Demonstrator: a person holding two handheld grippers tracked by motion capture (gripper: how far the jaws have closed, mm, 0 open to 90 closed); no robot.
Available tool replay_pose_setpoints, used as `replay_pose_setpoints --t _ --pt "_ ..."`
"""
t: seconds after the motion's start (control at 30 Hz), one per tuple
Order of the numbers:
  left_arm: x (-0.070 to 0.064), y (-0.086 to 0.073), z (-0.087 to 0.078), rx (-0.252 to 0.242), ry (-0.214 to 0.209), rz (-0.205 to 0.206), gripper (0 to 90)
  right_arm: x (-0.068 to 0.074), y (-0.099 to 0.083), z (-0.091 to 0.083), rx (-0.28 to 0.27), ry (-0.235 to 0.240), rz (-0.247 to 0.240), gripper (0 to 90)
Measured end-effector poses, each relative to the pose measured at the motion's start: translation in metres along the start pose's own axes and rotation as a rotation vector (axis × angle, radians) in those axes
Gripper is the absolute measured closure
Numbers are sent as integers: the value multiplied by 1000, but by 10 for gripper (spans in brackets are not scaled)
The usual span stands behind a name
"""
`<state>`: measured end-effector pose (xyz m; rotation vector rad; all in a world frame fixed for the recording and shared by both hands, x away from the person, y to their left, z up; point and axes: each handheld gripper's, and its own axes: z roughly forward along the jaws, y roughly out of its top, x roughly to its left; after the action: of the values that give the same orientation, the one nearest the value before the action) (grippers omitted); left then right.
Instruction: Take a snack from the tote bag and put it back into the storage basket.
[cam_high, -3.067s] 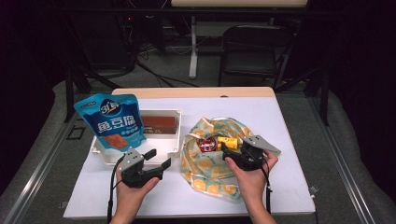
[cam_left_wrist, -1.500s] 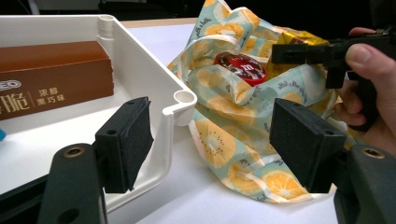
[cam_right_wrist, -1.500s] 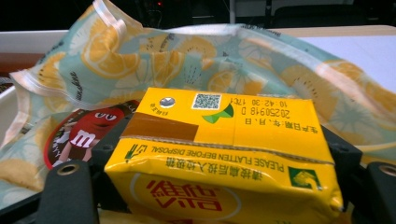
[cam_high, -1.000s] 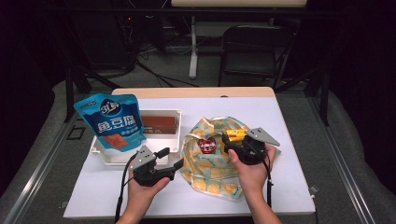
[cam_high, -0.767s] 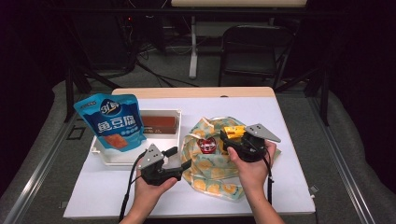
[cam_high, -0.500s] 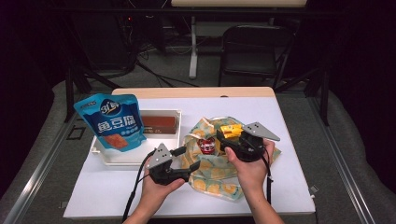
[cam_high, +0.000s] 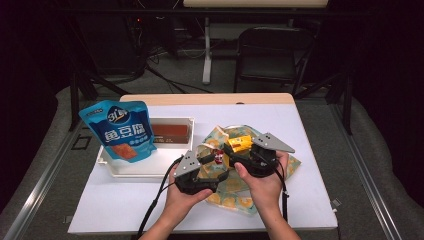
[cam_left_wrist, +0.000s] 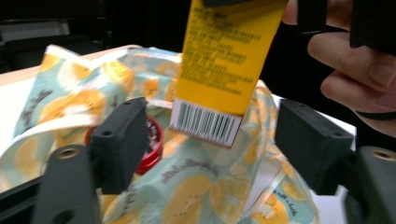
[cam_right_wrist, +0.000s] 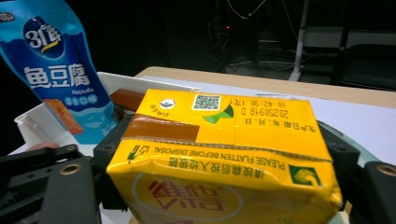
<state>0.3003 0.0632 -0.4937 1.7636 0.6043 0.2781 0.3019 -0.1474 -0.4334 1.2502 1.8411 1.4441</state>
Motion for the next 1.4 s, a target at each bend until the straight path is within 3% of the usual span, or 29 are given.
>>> replay_pose_setpoints --t 0.3,0.37,0.4,0.43,0.57,0.6,0.9,1.07,1.1,1.23,1.4 --pt "-2 2 4 -2 17 -4 308 15 -3 -1 17 43 -13 252" --pt "0 3 4 1 1 -18 289 19 -4 -1 21 54 -19 252" --pt "-1 3 4 -8 31 -28 270 21 -4 -1 21 60 -20 252" --pt "0 3 3 -7 4 -30 269 23 -5 -1 26 65 -26 252" --pt "-1 3 2 -13 -19 -16 331 29 -5 -1 25 78 -26 253" --pt "-3 2 3 -17 14 -13 326 30 -5 -1 23 82 -25 253" --pt "-2 1 5 -20 -24 -13 318 39 -4 -2 24 107 -21 254" --pt "-1 0 4 -27 -56 -22 369 40 -6 -2 34 115 -21 254" --pt "-2 0 5 -33 -44 -24 398 41 -6 -2 33 117 -19 255" --pt "-1 0 5 -25 -82 -18 443 43 -7 -1 40 129 -29 254" --pt "-3 0 1 -8 -73 7 491 43 -9 1 44 163 -18 237"
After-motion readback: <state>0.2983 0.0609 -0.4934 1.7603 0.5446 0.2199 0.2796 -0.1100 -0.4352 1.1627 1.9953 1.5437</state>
